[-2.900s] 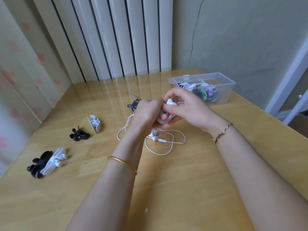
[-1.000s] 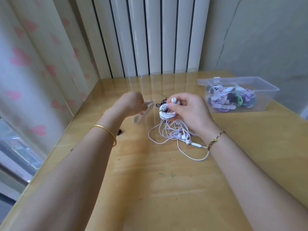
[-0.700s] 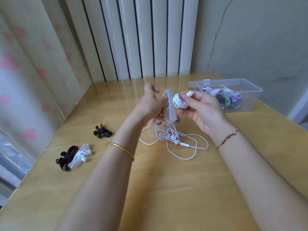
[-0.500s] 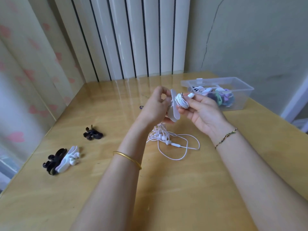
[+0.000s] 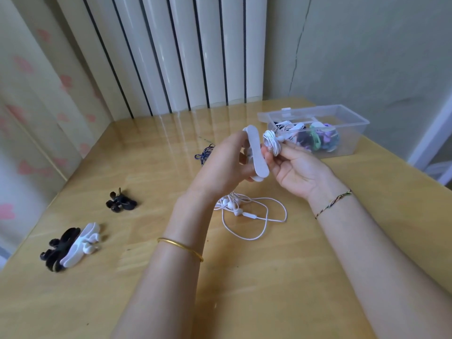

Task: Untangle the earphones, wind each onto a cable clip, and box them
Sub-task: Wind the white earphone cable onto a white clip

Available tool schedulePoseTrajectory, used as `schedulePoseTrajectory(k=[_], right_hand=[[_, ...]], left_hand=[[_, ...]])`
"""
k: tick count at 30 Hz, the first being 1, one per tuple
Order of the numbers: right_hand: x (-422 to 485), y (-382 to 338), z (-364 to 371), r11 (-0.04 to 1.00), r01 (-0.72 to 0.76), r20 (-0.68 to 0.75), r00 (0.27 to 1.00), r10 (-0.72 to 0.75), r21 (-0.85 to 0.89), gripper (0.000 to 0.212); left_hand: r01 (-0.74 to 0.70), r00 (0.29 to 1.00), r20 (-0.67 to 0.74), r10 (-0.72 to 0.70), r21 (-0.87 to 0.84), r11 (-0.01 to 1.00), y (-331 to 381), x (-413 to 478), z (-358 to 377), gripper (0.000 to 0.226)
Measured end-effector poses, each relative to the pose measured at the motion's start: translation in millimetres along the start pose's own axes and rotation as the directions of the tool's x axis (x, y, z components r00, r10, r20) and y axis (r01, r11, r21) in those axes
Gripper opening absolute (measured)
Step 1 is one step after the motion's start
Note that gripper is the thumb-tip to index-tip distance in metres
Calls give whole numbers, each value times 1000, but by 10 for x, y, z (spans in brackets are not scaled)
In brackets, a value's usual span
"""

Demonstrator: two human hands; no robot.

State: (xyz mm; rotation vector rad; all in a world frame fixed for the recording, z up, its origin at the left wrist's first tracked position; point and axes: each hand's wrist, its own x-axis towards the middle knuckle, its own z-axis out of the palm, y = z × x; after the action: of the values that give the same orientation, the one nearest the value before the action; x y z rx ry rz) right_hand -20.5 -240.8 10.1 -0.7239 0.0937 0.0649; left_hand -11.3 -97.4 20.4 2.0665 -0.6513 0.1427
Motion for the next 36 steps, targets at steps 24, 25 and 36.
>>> schedulePoseTrajectory(k=[24,25,36], right_hand=[[-74,31,142,980,176,-7,984,-177,-91,16],[-72,36,139,980,176,-12,984,-178,-92,16],[-60,85,115,966,237,-2,971,-238,-103,14]], left_hand=[[-119,971,-221,85,-145,982,-131,-17,16,47],[-110,972,-221,74,-153,982,-128,-21,20,49],[-187,961,-218,168,-65,980,-249,10,56,53]])
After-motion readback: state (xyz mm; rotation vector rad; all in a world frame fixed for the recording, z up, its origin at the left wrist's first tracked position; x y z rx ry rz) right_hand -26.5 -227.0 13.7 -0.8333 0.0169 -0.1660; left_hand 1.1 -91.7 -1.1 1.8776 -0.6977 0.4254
